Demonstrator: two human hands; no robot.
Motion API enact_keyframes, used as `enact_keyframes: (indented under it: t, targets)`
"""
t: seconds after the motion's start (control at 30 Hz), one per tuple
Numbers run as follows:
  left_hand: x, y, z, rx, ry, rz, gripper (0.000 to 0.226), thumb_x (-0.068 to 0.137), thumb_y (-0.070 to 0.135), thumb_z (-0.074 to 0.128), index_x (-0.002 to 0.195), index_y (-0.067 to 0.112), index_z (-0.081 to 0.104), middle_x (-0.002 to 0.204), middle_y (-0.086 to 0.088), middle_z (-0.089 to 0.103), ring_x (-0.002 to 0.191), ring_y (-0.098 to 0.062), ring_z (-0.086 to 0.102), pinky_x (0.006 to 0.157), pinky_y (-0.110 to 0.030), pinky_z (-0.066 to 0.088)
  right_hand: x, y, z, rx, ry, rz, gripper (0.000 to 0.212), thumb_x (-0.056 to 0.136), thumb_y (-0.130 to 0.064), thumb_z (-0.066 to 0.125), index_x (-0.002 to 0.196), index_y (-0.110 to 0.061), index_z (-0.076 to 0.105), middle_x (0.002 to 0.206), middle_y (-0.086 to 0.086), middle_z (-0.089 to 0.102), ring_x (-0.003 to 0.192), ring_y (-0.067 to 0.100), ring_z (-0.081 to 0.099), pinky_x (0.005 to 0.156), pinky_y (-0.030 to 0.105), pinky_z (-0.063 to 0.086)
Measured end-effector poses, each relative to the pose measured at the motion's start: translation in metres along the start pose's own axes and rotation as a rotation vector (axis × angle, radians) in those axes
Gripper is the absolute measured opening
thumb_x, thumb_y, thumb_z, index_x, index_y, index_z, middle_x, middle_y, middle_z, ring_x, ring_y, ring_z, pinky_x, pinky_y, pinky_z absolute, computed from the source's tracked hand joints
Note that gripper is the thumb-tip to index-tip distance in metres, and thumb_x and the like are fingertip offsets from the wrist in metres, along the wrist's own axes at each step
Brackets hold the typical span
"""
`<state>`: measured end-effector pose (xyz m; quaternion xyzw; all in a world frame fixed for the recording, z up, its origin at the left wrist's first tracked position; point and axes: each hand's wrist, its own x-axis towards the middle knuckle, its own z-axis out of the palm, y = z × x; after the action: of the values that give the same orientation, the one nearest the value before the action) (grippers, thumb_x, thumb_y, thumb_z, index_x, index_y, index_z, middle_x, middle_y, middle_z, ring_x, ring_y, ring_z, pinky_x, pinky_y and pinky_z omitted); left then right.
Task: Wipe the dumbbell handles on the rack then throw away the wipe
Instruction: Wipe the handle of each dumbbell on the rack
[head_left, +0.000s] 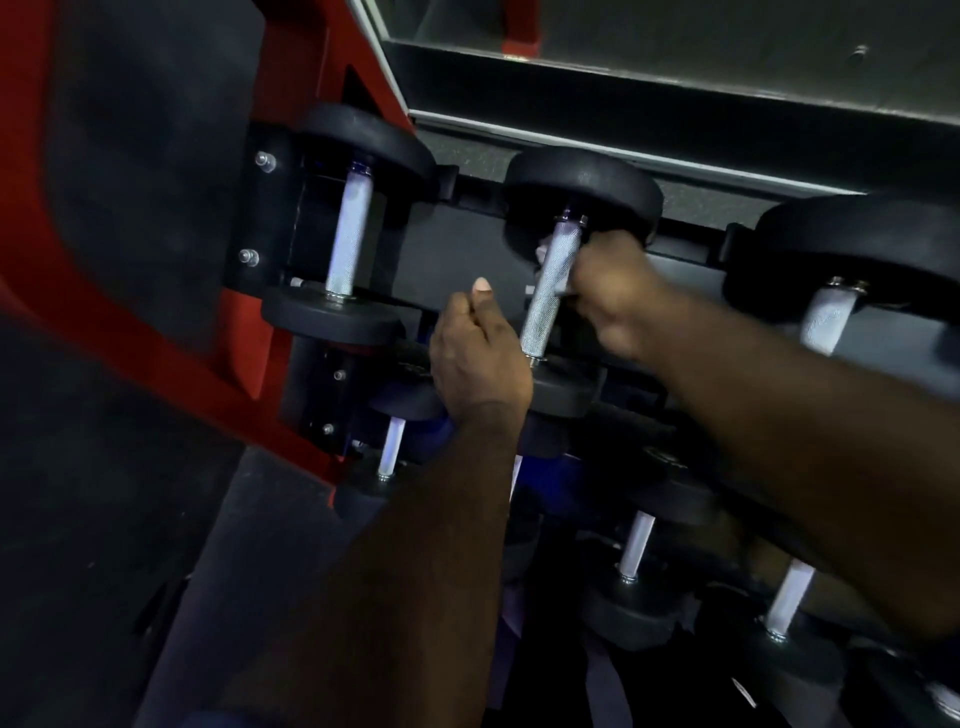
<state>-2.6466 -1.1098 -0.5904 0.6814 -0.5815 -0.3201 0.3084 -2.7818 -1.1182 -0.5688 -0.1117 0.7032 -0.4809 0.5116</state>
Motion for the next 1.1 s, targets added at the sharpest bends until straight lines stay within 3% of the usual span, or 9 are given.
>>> enact_keyframes:
  t: [0.13, 0.23, 0.33, 0.47, 0.6, 0.73, 0.83, 0.9, 1.1]
  targets:
    - [-0.001, 0.0, -0.001, 0.001, 0.002, 0.009, 0.061, 0.1, 0.062, 0.028, 0.095, 0.015, 0.066, 0.093, 0.001, 0.071, 0.093, -0.023, 0.064, 0.089, -0.047, 0.052, -0.047, 0.041, -0.016, -0.702, 0.128, -0.521, 0.025, 0.086, -0.012, 0.069, 0.111, -0.014, 0.073, 0.102, 0.006, 0.075, 0.092, 0.025, 0.069, 0.076, 0.01, 0.038]
    - [-0.002, 0.001, -0.002, 0.014, -0.007, 0.001, 0.058, 0.102, 0.061, 0.029, 0.095, 0.017, 0.066, 0.094, 0.002, 0.071, 0.094, -0.022, 0.065, 0.09, -0.048, 0.052, -0.05, 0.047, -0.031, -0.935, -0.001, -0.911, 0.036, 0.083, -0.007, 0.066, 0.118, -0.011, 0.072, 0.123, 0.013, 0.067, 0.106, 0.033, 0.066, 0.089, 0.031, 0.053]
    - [-0.002, -0.001, -0.001, 0.009, -0.013, -0.022, 0.055, 0.104, 0.06, 0.031, 0.094, 0.019, 0.066, 0.093, 0.004, 0.07, 0.093, -0.02, 0.065, 0.089, -0.047, 0.053, -0.032, 0.022, -0.039, -1.289, -0.217, -1.06, 0.043, 0.083, -0.01, 0.063, 0.126, -0.014, 0.066, 0.139, 0.012, 0.047, 0.122, 0.032, 0.05, 0.087, 0.042, 0.055]
    - [-0.002, 0.001, -0.002, -0.022, 0.015, -0.024, 0.062, 0.099, 0.065, 0.028, 0.092, 0.017, 0.067, 0.091, 0.002, 0.073, 0.091, -0.022, 0.068, 0.089, -0.046, 0.054, -0.02, -0.007, -0.053, -1.375, -0.199, -1.136, 0.055, 0.086, -0.024, 0.034, 0.128, -0.01, 0.067, 0.132, 0.013, 0.053, 0.123, 0.03, 0.051, 0.098, 0.041, 0.052]
    - [-0.002, 0.003, -0.001, -0.014, 0.014, -0.017, 0.062, 0.1, 0.063, 0.028, 0.093, 0.017, 0.068, 0.092, 0.002, 0.074, 0.093, -0.023, 0.068, 0.091, -0.046, 0.053, -0.035, 0.008, -0.049, -1.724, -0.643, -1.326, 0.048, 0.093, -0.023, 0.032, 0.124, -0.01, 0.066, 0.128, 0.008, 0.055, 0.124, 0.024, 0.049, 0.101, 0.036, 0.047]
    - [-0.002, 0.002, -0.001, -0.015, 0.023, -0.02, 0.062, 0.099, 0.064, 0.027, 0.089, 0.017, 0.067, 0.088, 0.002, 0.073, 0.09, -0.022, 0.068, 0.09, -0.046, 0.053, -0.009, -0.016, -0.056, -1.649, -0.316, -1.267, 0.057, 0.085, -0.007, 0.051, 0.142, 0.003, 0.052, 0.153, 0.025, 0.042, 0.14, 0.041, 0.041, 0.114, 0.051, 0.041]
    - [-0.004, 0.006, -0.003, 0.012, 0.006, -0.027, 0.059, 0.103, 0.061, 0.029, 0.091, 0.018, 0.068, 0.09, 0.001, 0.073, 0.092, -0.023, 0.066, 0.09, -0.047, 0.052, -0.022, 0.005, -0.046, -1.828, -0.375, -1.323, 0.061, 0.084, -0.007, 0.049, 0.143, 0.01, 0.047, 0.15, 0.031, 0.044, 0.143, 0.042, 0.04, 0.122, 0.05, 0.023]
    - [-0.006, 0.008, -0.004, 0.025, 0.0, -0.031, 0.059, 0.104, 0.06, 0.029, 0.094, 0.018, 0.069, 0.093, 0.0, 0.073, 0.094, -0.023, 0.066, 0.09, -0.047, 0.052, -0.024, 0.008, -0.042, -1.814, -0.491, -1.377, 0.054, 0.083, -0.007, 0.048, 0.133, 0.01, 0.058, 0.139, 0.03, 0.056, 0.135, 0.041, 0.05, 0.118, 0.047, 0.025]
    - [-0.005, 0.008, -0.004, 0.006, 0.001, -0.049, 0.063, 0.1, 0.066, 0.026, 0.095, 0.019, 0.068, 0.098, 0.001, 0.074, 0.097, -0.022, 0.067, 0.091, -0.047, 0.052, -0.013, 0.005, -0.034, -1.62, -0.346, -1.306, 0.044, 0.092, -0.006, 0.04, 0.126, 0.008, 0.063, 0.133, 0.029, 0.059, 0.131, 0.04, 0.053, 0.119, 0.045, 0.033]
